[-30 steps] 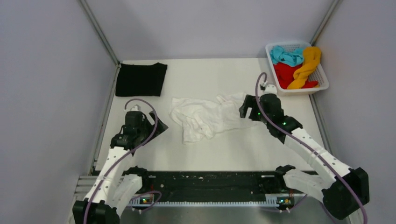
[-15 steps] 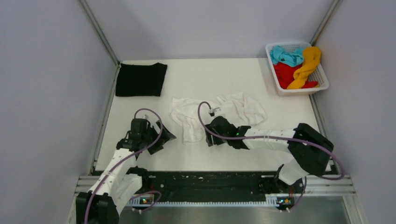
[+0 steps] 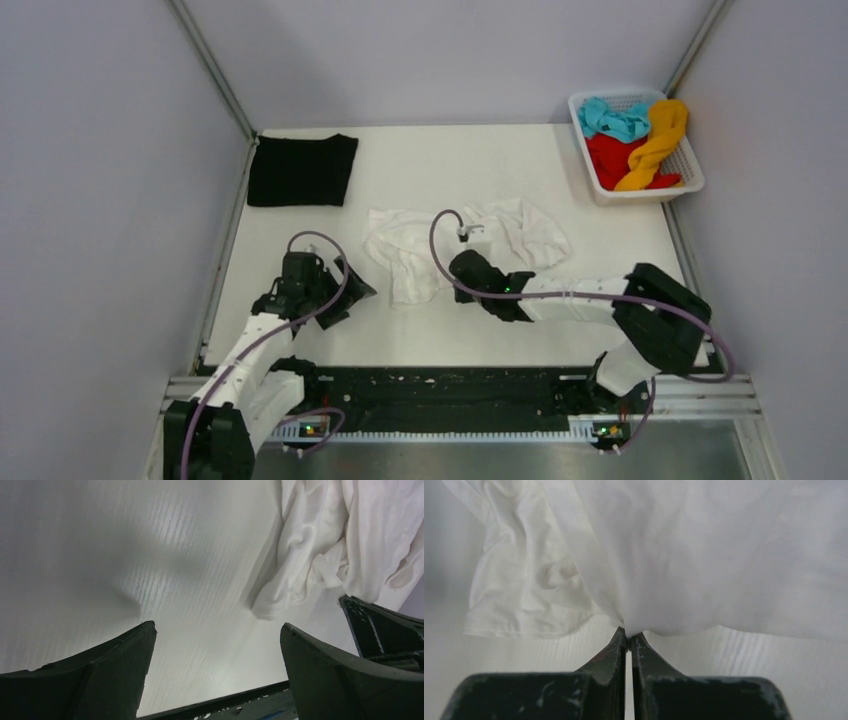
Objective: Fold and stack the t-shirts
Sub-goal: Flatten out the tshirt
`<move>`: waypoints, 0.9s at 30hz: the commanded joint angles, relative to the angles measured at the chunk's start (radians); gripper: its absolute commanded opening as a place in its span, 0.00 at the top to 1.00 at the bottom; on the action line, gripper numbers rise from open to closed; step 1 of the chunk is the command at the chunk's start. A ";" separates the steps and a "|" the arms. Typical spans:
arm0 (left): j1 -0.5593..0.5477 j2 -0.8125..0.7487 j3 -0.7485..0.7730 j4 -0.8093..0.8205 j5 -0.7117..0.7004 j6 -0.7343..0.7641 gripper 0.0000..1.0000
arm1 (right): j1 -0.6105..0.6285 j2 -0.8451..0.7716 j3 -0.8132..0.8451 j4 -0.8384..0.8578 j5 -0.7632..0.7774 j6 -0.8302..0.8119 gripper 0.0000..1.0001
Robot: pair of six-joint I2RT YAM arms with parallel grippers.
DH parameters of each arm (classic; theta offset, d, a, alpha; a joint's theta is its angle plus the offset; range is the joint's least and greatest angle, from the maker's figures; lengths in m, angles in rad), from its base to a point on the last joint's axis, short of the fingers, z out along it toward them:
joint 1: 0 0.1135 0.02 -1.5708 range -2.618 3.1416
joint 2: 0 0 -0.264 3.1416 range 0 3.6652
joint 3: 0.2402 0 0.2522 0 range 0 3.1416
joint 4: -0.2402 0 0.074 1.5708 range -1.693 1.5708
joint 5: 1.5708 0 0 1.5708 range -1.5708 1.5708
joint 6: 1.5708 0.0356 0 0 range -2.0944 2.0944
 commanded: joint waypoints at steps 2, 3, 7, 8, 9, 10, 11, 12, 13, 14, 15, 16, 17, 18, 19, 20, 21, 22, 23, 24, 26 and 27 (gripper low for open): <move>-0.008 0.071 0.057 0.062 -0.040 -0.003 0.01 | -0.001 -0.355 -0.059 -0.257 0.190 0.021 1.00; -0.012 0.091 0.066 0.069 -0.038 -0.004 0.01 | -0.016 -0.431 -0.071 -0.316 0.213 0.029 1.00; -0.065 0.176 0.109 0.118 -0.028 -0.009 0.01 | -0.166 -0.720 -0.130 -0.531 0.245 0.045 1.00; -0.094 0.198 0.118 0.129 -0.035 -0.009 0.01 | -0.214 -0.788 -0.139 -0.566 0.241 0.034 1.00; -0.124 0.219 0.128 0.136 -0.050 -0.011 0.01 | -0.256 -0.842 -0.147 -0.591 0.228 0.020 1.00; -0.158 0.237 0.137 0.137 -0.066 -0.015 0.01 | -0.290 -0.889 -0.150 -0.612 0.217 0.001 1.00; -0.197 0.257 0.144 0.140 -0.077 -0.016 0.01 | -0.320 -0.923 -0.150 -0.637 0.218 -0.007 1.00; -0.225 0.273 0.146 0.146 -0.086 -0.020 0.02 | -0.340 -0.947 -0.150 -0.661 0.231 -0.013 1.00; -0.251 0.289 0.147 0.154 -0.095 -0.024 0.03 | -0.353 -0.959 -0.148 -0.688 0.253 -0.017 1.00; -0.278 0.302 0.146 0.162 -0.102 -0.028 0.04 | -0.364 -0.963 -0.143 -0.715 0.282 -0.016 1.00; -0.299 0.314 0.144 0.166 -0.114 -0.036 0.06 | -0.369 -0.960 -0.136 -0.742 0.309 -0.014 1.00; -0.321 0.329 0.144 0.170 -0.124 -0.039 0.07 | -0.373 -0.954 -0.127 -0.764 0.333 -0.011 1.00; -0.340 0.344 0.145 0.170 -0.135 -0.042 0.08 | -0.374 -0.947 -0.123 -0.776 0.345 -0.006 1.00; -0.355 0.358 0.147 0.168 -0.149 -0.049 0.10 | -0.374 -0.941 -0.120 -0.775 0.348 -0.006 1.00; -0.366 0.380 0.151 0.167 -0.168 -0.056 0.11 | -0.374 -0.933 -0.118 -0.769 0.345 -0.007 1.00; -0.375 0.396 0.157 0.167 -0.169 -0.063 0.12 | -0.374 -0.928 -0.119 -0.757 0.339 -0.012 1.00; -0.387 0.416 0.165 0.174 -0.163 -0.068 0.14 | -0.374 -0.925 -0.122 -0.746 0.334 -0.016 1.00; -0.403 0.431 0.173 0.186 -0.161 -0.074 0.16 | -0.374 -0.923 -0.125 -0.737 0.333 -0.017 1.00; -0.421 0.447 0.183 0.201 -0.159 -0.078 0.19 | -0.374 -0.922 -0.129 -0.727 0.332 -0.019 1.00; -0.443 0.466 0.195 0.206 -0.165 -0.077 0.24 | -0.374 -0.920 -0.133 -0.724 0.333 -0.020 1.00; -0.481 0.507 0.236 0.172 -0.201 -0.078 0.30 | -0.374 -0.920 -0.135 -0.724 0.334 -0.020 1.00; -0.497 0.529 0.256 0.137 -0.221 -0.076 0.32 | -0.374 -0.921 -0.138 -0.722 0.334 -0.020 1.00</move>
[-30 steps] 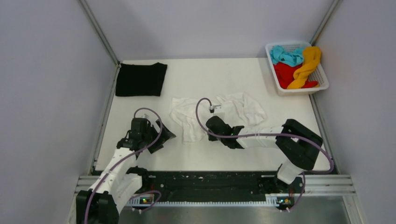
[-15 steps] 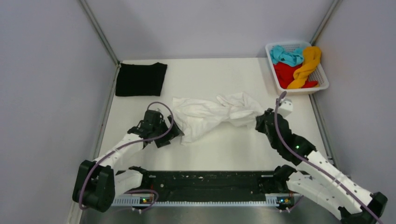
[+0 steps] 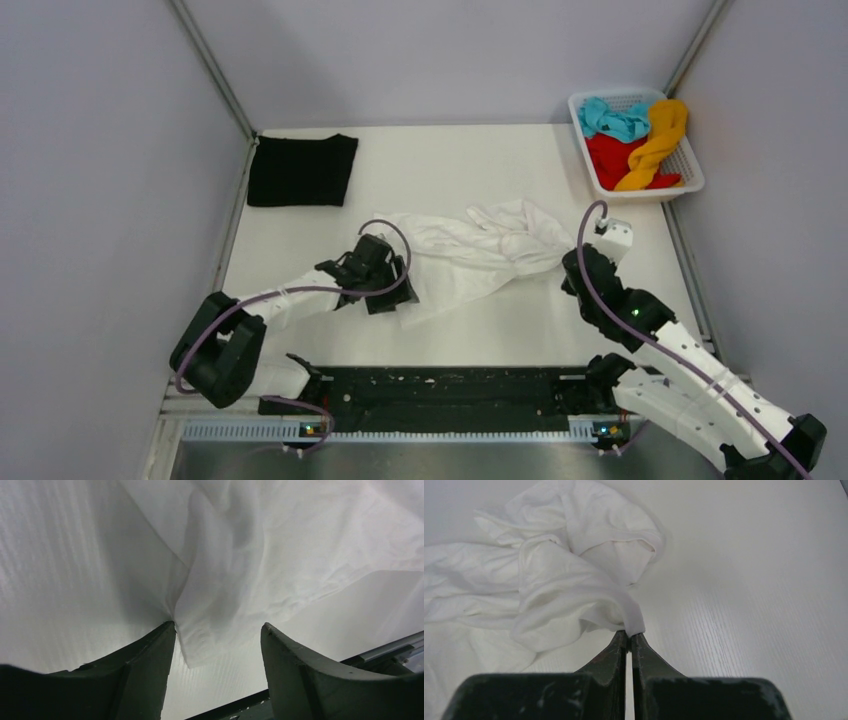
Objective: Fold and stack the t-shirts
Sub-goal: Flatten out the tshirt
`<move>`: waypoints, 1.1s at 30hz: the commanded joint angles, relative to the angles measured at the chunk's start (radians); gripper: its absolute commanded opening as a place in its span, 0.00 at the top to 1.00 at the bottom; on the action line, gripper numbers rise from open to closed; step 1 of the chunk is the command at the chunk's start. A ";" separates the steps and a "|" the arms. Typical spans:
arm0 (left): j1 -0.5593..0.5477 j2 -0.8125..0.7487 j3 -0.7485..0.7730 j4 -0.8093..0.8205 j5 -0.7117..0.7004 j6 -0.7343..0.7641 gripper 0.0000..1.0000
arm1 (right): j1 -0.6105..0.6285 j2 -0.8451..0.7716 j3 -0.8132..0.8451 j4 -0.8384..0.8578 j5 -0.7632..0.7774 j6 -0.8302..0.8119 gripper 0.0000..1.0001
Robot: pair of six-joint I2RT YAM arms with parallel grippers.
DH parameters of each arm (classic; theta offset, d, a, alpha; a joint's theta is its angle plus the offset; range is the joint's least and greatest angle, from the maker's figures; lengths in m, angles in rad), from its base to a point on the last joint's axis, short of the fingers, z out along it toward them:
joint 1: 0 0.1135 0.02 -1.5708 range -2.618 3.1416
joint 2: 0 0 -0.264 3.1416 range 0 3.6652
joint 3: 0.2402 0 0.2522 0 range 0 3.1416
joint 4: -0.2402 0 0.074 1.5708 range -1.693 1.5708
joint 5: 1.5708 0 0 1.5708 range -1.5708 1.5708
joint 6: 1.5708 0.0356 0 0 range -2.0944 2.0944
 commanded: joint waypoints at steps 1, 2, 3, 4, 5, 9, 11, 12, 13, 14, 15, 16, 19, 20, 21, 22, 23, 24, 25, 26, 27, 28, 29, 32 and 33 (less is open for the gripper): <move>-0.086 0.090 0.089 -0.067 -0.102 -0.010 0.32 | -0.011 -0.009 -0.001 0.009 0.031 -0.019 1.00; -0.112 0.105 0.107 -0.110 -0.129 -0.015 0.33 | -0.012 -0.011 -0.003 0.008 0.029 -0.022 1.00; -0.138 0.115 0.121 -0.148 -0.164 -0.022 0.33 | -0.012 -0.016 -0.004 0.008 0.029 -0.024 1.00; -0.170 0.124 0.133 -0.184 -0.195 -0.030 0.33 | -0.012 -0.019 -0.006 0.008 0.030 -0.024 1.00; -0.197 0.131 0.141 -0.223 -0.225 -0.047 0.32 | -0.011 -0.022 -0.007 0.007 0.030 -0.025 1.00; -0.289 0.182 0.158 -0.315 -0.312 -0.123 0.32 | -0.011 -0.032 -0.019 0.014 0.031 -0.029 1.00; -0.321 0.231 0.179 -0.317 -0.342 -0.138 0.36 | -0.011 -0.033 -0.025 0.029 0.021 -0.034 1.00; -0.331 0.264 0.200 -0.320 -0.349 -0.139 0.40 | -0.011 -0.034 -0.028 0.036 0.017 -0.037 1.00; -0.338 0.310 0.230 -0.328 -0.355 -0.138 0.46 | -0.011 -0.034 -0.028 0.041 0.013 -0.039 1.00; -0.345 0.342 0.257 -0.334 -0.351 -0.133 0.55 | -0.011 -0.033 -0.028 0.041 0.011 -0.039 1.00; -0.351 0.372 0.275 -0.336 -0.346 -0.126 0.65 | -0.011 -0.034 -0.029 0.041 0.011 -0.040 1.00; -0.354 0.395 0.285 -0.334 -0.351 -0.128 0.72 | -0.011 -0.036 -0.030 0.041 0.008 -0.038 1.00; -0.355 0.421 0.298 -0.316 -0.401 -0.128 1.00 | -0.011 -0.040 -0.033 0.049 -0.005 -0.039 1.00; -0.351 0.416 0.313 -0.326 -0.430 -0.127 1.00 | -0.011 -0.042 -0.034 0.053 -0.008 -0.041 1.00; -0.348 0.402 0.336 -0.344 -0.462 -0.121 1.00 | -0.011 -0.043 -0.030 0.060 -0.011 -0.046 1.00; -0.348 0.376 0.365 -0.370 -0.508 -0.115 1.00 | -0.011 -0.042 -0.020 0.068 -0.014 -0.053 1.00; -0.348 0.339 0.395 -0.410 -0.556 -0.108 1.00 | -0.011 -0.042 -0.004 0.077 -0.016 -0.064 1.00; -0.348 0.296 0.426 -0.439 -0.614 -0.092 1.00 | -0.011 -0.042 0.021 0.091 -0.019 -0.080 1.00; -0.346 0.243 0.461 -0.468 -0.668 -0.071 1.00 | -0.011 -0.042 0.050 0.104 -0.019 -0.100 1.00; -0.346 0.195 0.499 -0.501 -0.732 -0.040 1.00 | -0.011 -0.044 0.082 0.111 -0.017 -0.124 1.00; -0.345 0.142 0.543 -0.527 -0.815 -0.016 1.00 | -0.011 -0.046 0.118 0.120 -0.015 -0.150 1.00; -0.343 0.088 0.583 -0.544 -0.867 0.011 1.00 | -0.013 -0.051 0.156 0.128 -0.014 -0.174 1.00; -0.340 0.039 0.619 -0.548 -0.906 0.045 1.00 | -0.012 -0.054 0.200 0.133 -0.024 -0.198 1.00; -0.338 -0.128 0.721 -0.506 -0.968 0.168 1.00 | -0.011 -0.063 0.339 0.148 -0.099 -0.275 1.00; -0.338 -0.179 0.747 -0.475 -0.968 0.212 1.00 | -0.011 -0.068 0.397 0.156 -0.127 -0.297 1.00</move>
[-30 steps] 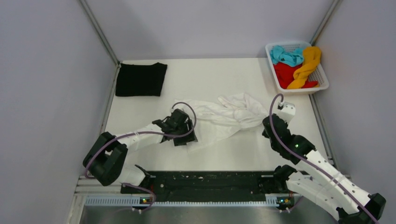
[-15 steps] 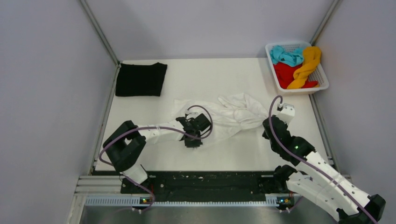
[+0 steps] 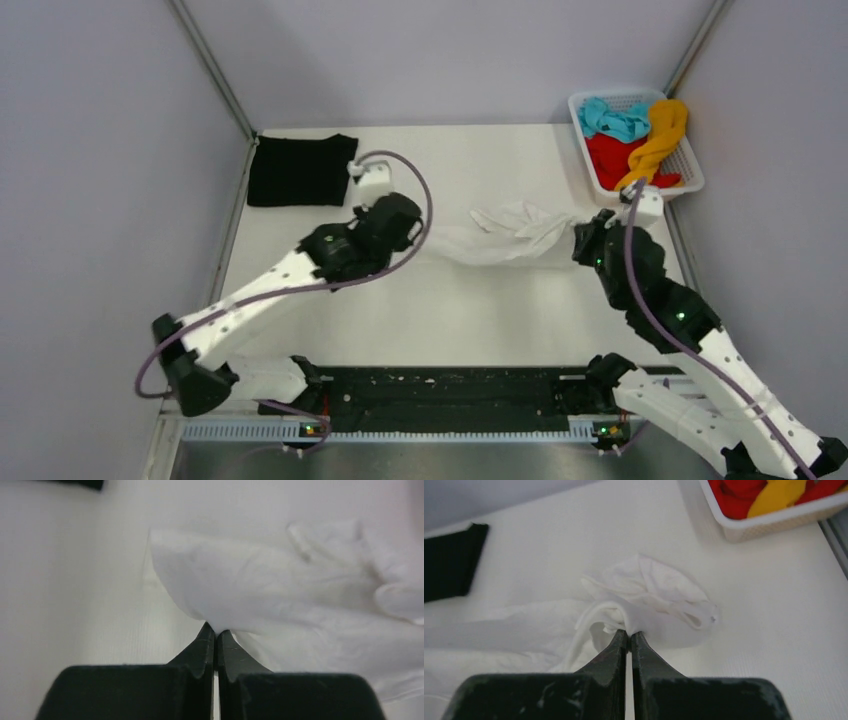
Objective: Fold and stack the t-shirts
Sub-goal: Flatten out the tshirt
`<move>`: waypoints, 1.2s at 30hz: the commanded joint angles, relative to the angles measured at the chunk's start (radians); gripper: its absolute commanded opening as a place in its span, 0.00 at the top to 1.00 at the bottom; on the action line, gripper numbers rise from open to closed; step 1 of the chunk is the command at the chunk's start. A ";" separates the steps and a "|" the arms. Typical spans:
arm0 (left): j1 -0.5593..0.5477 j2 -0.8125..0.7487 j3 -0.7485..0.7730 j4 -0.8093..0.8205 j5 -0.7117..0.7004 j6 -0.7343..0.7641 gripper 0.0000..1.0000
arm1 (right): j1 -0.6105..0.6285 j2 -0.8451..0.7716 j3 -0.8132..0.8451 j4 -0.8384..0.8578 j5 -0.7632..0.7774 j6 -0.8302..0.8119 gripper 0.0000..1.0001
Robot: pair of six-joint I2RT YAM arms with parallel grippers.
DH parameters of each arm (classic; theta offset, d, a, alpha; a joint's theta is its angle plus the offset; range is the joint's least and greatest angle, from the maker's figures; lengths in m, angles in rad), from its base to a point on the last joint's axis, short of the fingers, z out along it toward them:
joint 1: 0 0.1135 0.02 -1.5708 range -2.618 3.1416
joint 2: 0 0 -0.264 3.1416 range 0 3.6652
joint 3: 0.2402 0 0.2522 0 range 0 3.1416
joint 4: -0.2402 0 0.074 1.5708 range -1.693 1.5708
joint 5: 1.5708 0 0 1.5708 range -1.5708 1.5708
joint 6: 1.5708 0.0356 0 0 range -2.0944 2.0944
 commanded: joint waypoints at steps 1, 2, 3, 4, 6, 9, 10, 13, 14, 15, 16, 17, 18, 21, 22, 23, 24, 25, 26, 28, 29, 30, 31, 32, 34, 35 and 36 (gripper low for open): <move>0.003 -0.276 0.158 0.072 -0.180 0.234 1.00 | -0.011 -0.041 0.235 0.116 -0.093 -0.144 1.00; 0.003 -0.324 0.172 0.116 -0.162 0.290 1.00 | -0.012 -0.048 0.270 0.139 -0.122 -0.162 1.00; 0.003 -0.367 0.185 0.165 -0.146 0.334 1.00 | -0.011 -0.053 0.304 0.156 -0.156 -0.172 1.00; 0.003 -0.405 0.201 0.218 -0.119 0.378 1.00 | -0.011 -0.056 0.343 0.178 -0.195 -0.182 1.00; 0.003 -0.450 0.270 0.238 -0.068 0.429 1.00 | -0.011 -0.048 0.429 0.219 -0.287 -0.204 1.00; 0.003 -0.449 0.412 0.224 0.009 0.483 1.00 | -0.011 0.018 0.585 0.241 -0.439 -0.236 1.00; 0.003 -0.435 0.459 0.216 0.032 0.500 1.00 | -0.011 0.052 0.633 0.240 -0.469 -0.248 1.00; 0.003 -0.364 0.589 0.192 0.030 0.562 1.00 | -0.011 0.161 0.775 0.222 -0.471 -0.295 1.00; 0.003 -0.326 0.619 0.200 0.003 0.592 1.00 | -0.011 0.199 0.817 0.215 -0.441 -0.314 1.00; 0.003 -0.295 0.644 0.211 -0.052 0.617 1.00 | -0.011 0.241 0.852 0.214 -0.403 -0.338 1.00; 0.005 -0.260 0.670 0.220 -0.114 0.640 1.00 | -0.011 0.279 0.878 0.219 -0.360 -0.364 1.00; 0.018 -0.229 0.699 0.229 -0.144 0.675 1.00 | -0.011 0.323 0.903 0.231 -0.316 -0.395 1.00; 0.054 -0.194 0.720 0.234 -0.141 0.691 1.00 | -0.011 0.368 0.922 0.244 -0.270 -0.425 1.00; 0.336 -0.089 0.805 0.157 0.126 0.569 1.00 | -0.012 0.495 0.963 0.303 -0.147 -0.530 1.00; 0.437 -0.050 0.835 0.142 0.228 0.529 1.00 | -0.022 0.537 0.966 0.332 -0.124 -0.561 1.00; 0.494 -0.006 0.851 0.144 0.278 0.527 1.00 | -0.047 0.579 0.970 0.352 -0.127 -0.577 1.00; 0.520 0.033 0.865 0.158 0.290 0.541 1.00 | -0.086 0.616 0.980 0.363 -0.158 -0.569 1.00; 0.540 0.082 0.894 0.167 0.294 0.548 1.00 | -0.143 0.658 0.995 0.365 -0.214 -0.531 1.00; 0.564 0.136 0.932 0.168 0.329 0.558 1.00 | -0.203 0.701 1.008 0.373 -0.294 -0.509 1.00; 0.639 0.252 1.058 0.159 0.433 0.526 1.00 | -0.283 0.780 1.034 0.434 -0.393 -0.473 1.00; 0.674 0.311 1.126 0.156 0.477 0.507 1.00 | -0.298 0.822 1.077 0.453 -0.392 -0.483 1.00; 0.706 0.365 1.195 0.158 0.490 0.484 1.00 | -0.309 0.870 1.134 0.457 -0.399 -0.491 1.00; 0.728 0.409 1.253 0.165 0.484 0.464 1.00 | -0.325 0.913 1.196 0.456 -0.417 -0.493 1.00; 0.744 0.436 1.302 0.182 0.491 0.456 1.00 | -0.335 0.948 1.264 0.458 -0.441 -0.507 1.00; 0.772 0.437 1.311 0.255 0.527 0.441 1.00 | -0.342 1.022 1.397 0.453 -0.471 -0.541 1.00; 0.779 0.418 1.288 0.300 0.550 0.441 1.00 | -0.342 1.043 1.457 0.440 -0.466 -0.551 1.00; 0.784 0.395 1.265 0.336 0.557 0.440 1.00 | -0.342 1.056 1.503 0.425 -0.466 -0.561 1.00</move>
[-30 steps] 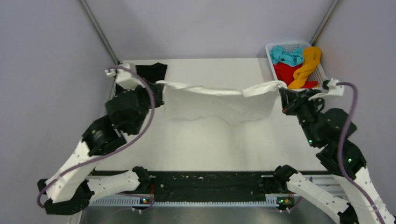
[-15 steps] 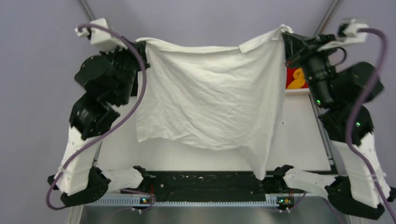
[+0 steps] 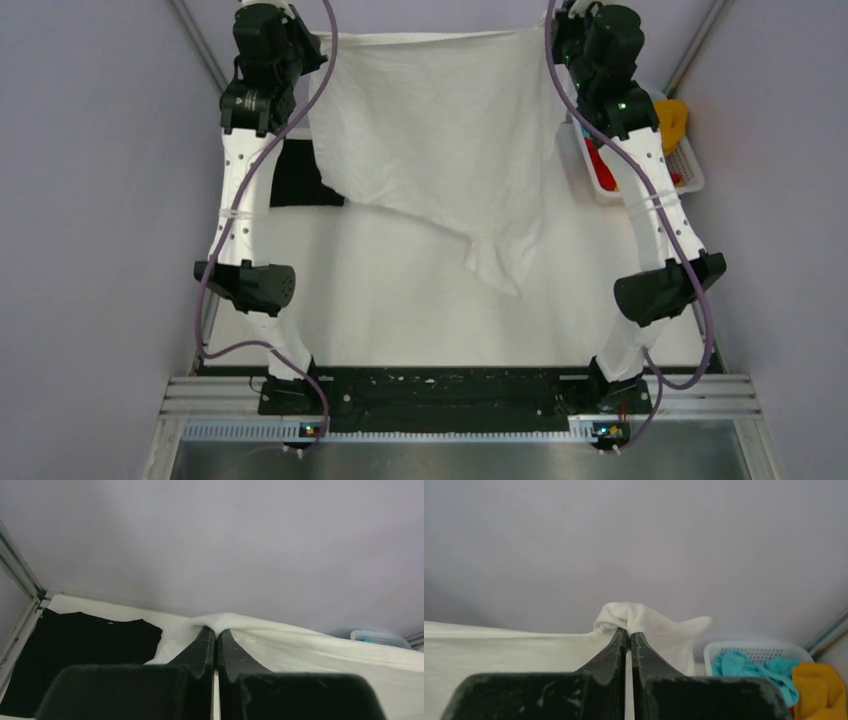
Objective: Fold and stack the t-shirts
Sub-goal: Flatten out the tshirt
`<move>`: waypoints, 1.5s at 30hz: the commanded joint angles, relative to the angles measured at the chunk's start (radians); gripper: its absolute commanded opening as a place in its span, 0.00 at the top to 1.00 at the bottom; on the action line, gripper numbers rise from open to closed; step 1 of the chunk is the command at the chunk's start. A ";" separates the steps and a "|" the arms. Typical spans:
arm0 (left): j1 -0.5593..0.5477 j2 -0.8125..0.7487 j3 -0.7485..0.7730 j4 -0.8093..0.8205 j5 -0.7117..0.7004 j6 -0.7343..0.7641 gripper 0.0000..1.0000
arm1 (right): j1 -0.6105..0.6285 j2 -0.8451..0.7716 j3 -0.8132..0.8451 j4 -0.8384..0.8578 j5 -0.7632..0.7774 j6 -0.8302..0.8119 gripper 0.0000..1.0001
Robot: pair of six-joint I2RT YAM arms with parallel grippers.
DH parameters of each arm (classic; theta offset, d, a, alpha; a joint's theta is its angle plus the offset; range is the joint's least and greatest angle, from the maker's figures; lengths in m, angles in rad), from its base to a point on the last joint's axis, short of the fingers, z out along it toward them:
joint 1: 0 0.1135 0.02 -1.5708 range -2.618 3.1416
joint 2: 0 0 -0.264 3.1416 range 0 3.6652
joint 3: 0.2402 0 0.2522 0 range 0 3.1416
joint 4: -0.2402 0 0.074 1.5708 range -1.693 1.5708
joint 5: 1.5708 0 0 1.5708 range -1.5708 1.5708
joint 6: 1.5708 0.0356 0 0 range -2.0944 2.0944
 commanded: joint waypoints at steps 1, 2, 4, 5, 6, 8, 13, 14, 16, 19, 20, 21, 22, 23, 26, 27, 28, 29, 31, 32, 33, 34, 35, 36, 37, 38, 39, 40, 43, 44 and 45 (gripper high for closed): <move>0.042 -0.121 0.025 0.214 0.095 -0.038 1.00 | -0.009 -0.019 0.274 0.087 -0.042 -0.062 1.00; 0.042 -0.144 0.001 0.238 0.124 -0.034 1.00 | -0.009 -0.036 0.269 0.072 -0.039 -0.063 1.00; 0.043 -0.171 -0.033 0.252 0.206 -0.032 1.00 | -0.009 -0.109 0.157 0.081 -0.035 -0.061 1.00; 0.043 -0.181 -0.051 0.242 0.235 -0.030 1.00 | -0.009 -0.166 0.069 0.106 -0.037 -0.061 1.00; 0.042 -0.192 -0.083 0.235 0.258 -0.022 1.00 | -0.008 -0.224 -0.044 0.140 -0.037 -0.055 1.00; 0.043 -0.239 -0.195 0.241 0.305 0.008 1.00 | -0.009 -0.348 -0.258 0.191 -0.049 -0.032 1.00; 0.041 -0.446 -0.706 0.303 0.354 0.068 1.00 | -0.006 -0.616 -0.783 0.233 -0.114 0.098 1.00; 0.041 -0.494 -0.876 0.325 0.337 0.063 1.00 | -0.003 -0.663 -0.884 0.238 -0.131 0.133 1.00; 0.040 -0.584 -1.108 0.368 0.302 0.036 1.00 | 0.029 -0.739 -1.062 0.236 -0.166 0.181 1.00; 0.031 -0.681 -1.397 0.398 0.277 -0.043 0.99 | 0.152 -0.804 -1.253 0.135 -0.088 0.246 1.00; 0.021 -0.703 -1.478 0.384 0.218 -0.081 0.97 | 0.176 -0.822 -1.325 0.083 -0.045 0.315 0.99; 0.008 -0.721 -1.548 0.380 0.182 -0.125 0.98 | 0.187 -0.831 -1.372 0.027 -0.034 0.411 0.99; -0.004 -0.740 -1.618 0.375 0.182 -0.149 0.98 | 0.194 -0.839 -1.415 -0.023 -0.049 0.510 0.99; -0.015 -0.758 -1.678 0.371 0.190 -0.162 0.93 | 0.208 -0.849 -1.456 -0.062 -0.055 0.571 0.94; -0.029 -0.803 -1.807 0.330 0.163 -0.215 0.61 | 0.231 -0.867 -1.546 -0.124 -0.083 0.657 0.66; -0.029 -0.818 -1.831 0.310 0.135 -0.228 0.42 | 0.232 -0.870 -1.549 -0.152 -0.075 0.665 0.55; -0.029 -0.831 -1.836 0.275 0.106 -0.239 0.30 | 0.232 -0.871 -1.543 -0.174 -0.064 0.665 0.45; -0.029 -0.841 -1.828 0.236 0.072 -0.248 0.18 | 0.232 -0.874 -1.532 -0.194 -0.061 0.659 0.37; -0.029 -0.866 -1.790 0.164 0.011 -0.255 0.11 | 0.232 -0.879 -1.493 -0.223 -0.062 0.647 0.23; -0.029 -0.886 -1.769 0.139 -0.005 -0.267 0.08 | 0.232 -0.884 -1.473 -0.232 -0.062 0.638 0.18; -0.029 -0.903 -1.755 0.124 -0.001 -0.274 0.07 | 0.232 -0.890 -1.456 -0.234 -0.057 0.626 0.04; -0.029 -0.920 -1.742 0.115 0.014 -0.281 0.06 | 0.232 -0.897 -1.437 -0.234 -0.052 0.616 0.02; -0.029 -0.935 -1.736 0.114 0.038 -0.283 0.03 | 0.232 -0.903 -1.424 -0.224 -0.051 0.598 0.01; -0.029 -0.948 -1.734 0.125 0.070 -0.281 0.02 | 0.232 -0.902 -1.416 -0.205 -0.051 0.576 0.01; -0.031 -0.956 -1.733 0.142 0.104 -0.279 0.01 | 0.232 -0.892 -1.408 -0.177 -0.048 0.553 0.01; -0.031 -0.957 -1.734 0.163 0.134 -0.281 0.01 | 0.232 -0.869 -1.399 -0.159 -0.048 0.529 0.01; -0.031 -0.951 -1.737 0.189 0.184 -0.282 0.01 | 0.232 -0.816 -1.385 -0.146 -0.046 0.497 0.01; -0.031 -0.936 -1.743 0.219 0.234 -0.289 0.01 | 0.236 -0.764 -1.369 -0.142 -0.023 0.480 0.01; -0.054 -0.863 -1.770 0.338 0.364 -0.343 0.01 | 0.272 -0.571 -1.295 -0.150 0.110 0.460 0.01; -0.071 -0.833 -1.780 0.384 0.392 -0.360 0.01 | 0.289 -0.512 -1.272 -0.151 0.156 0.460 0.01; -0.108 -0.798 -1.792 0.425 0.404 -0.378 0.01 | 0.304 -0.460 -1.256 -0.148 0.203 0.461 0.01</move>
